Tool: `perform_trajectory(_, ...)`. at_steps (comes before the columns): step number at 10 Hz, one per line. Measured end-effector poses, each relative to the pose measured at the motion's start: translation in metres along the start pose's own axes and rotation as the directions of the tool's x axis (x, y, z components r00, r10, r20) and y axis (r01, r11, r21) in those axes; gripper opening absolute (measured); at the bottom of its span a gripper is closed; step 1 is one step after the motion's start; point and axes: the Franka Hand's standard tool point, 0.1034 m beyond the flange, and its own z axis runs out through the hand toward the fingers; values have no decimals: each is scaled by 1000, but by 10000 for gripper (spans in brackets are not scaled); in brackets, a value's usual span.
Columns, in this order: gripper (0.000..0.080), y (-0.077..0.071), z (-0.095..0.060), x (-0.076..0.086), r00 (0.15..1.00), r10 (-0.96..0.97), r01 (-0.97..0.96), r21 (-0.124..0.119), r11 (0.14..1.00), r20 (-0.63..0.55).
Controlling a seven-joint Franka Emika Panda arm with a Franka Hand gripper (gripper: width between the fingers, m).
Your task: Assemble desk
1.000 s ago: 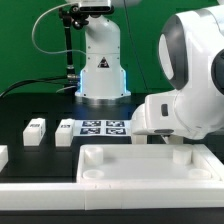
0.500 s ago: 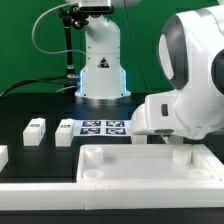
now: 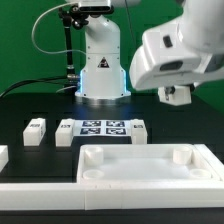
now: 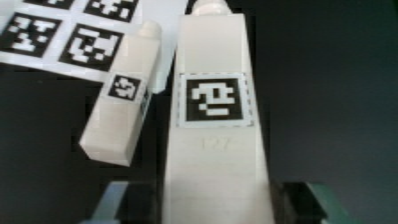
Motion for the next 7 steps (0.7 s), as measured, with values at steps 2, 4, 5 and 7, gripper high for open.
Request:
perform_trajectory(2,287,-1,-4,16,994,2,-2,0,1000,-112)
perform_trajectory(4,287,-1,-8,16,971,-1,-3,-14,1000,-237)
perform_trajectory(5,287,-2,-29,24,941,-30,18,-39,999,-338)
perform_trajectory(7,287,9,-92,23,876,-144,105,-108,989,-461)
